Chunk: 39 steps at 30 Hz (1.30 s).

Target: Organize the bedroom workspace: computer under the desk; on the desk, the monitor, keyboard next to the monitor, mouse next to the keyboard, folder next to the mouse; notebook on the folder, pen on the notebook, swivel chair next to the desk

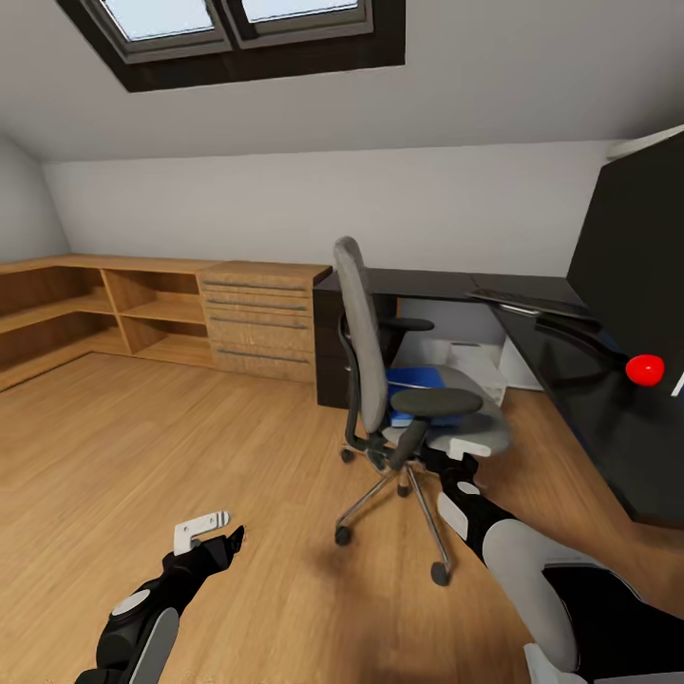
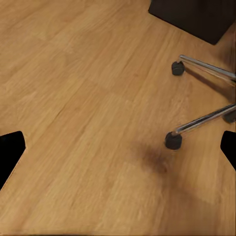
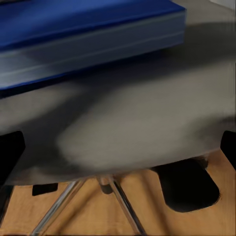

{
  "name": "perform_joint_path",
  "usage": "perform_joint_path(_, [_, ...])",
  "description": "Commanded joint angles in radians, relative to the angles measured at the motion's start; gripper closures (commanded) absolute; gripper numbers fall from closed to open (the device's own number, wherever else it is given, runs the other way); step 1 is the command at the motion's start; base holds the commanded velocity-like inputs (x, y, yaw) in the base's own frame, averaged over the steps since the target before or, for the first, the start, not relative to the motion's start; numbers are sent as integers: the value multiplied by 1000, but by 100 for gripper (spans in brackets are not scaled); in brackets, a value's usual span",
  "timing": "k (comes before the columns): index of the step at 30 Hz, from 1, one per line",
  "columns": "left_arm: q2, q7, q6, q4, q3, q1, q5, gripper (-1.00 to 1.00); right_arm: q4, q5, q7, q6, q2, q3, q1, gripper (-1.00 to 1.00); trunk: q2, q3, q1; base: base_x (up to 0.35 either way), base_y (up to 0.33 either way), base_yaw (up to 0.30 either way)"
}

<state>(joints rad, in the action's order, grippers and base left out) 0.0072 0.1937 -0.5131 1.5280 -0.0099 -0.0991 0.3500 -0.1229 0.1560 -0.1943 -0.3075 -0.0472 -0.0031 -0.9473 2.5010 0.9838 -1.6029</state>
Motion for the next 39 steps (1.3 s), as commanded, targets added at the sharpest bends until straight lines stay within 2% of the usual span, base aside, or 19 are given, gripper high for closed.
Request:
perform_joint_path(1, [0,8,-4,1,-1,-1,10,-100,1,6,1,-4,0,6,-1,-100,0,1,0,0,24,273])
perform_joint_path(11, [0,8,-4,0,-1,-1,11,-100,-1,5,1,-4,0,5,-1,-100,0,1,0,0,210,235])
perform_joint_path(39, [0,9,-2,0,-1,-1,11,-100,-1,5,1,-4,0,5,-1,-100,0,18,0,0,5,181])
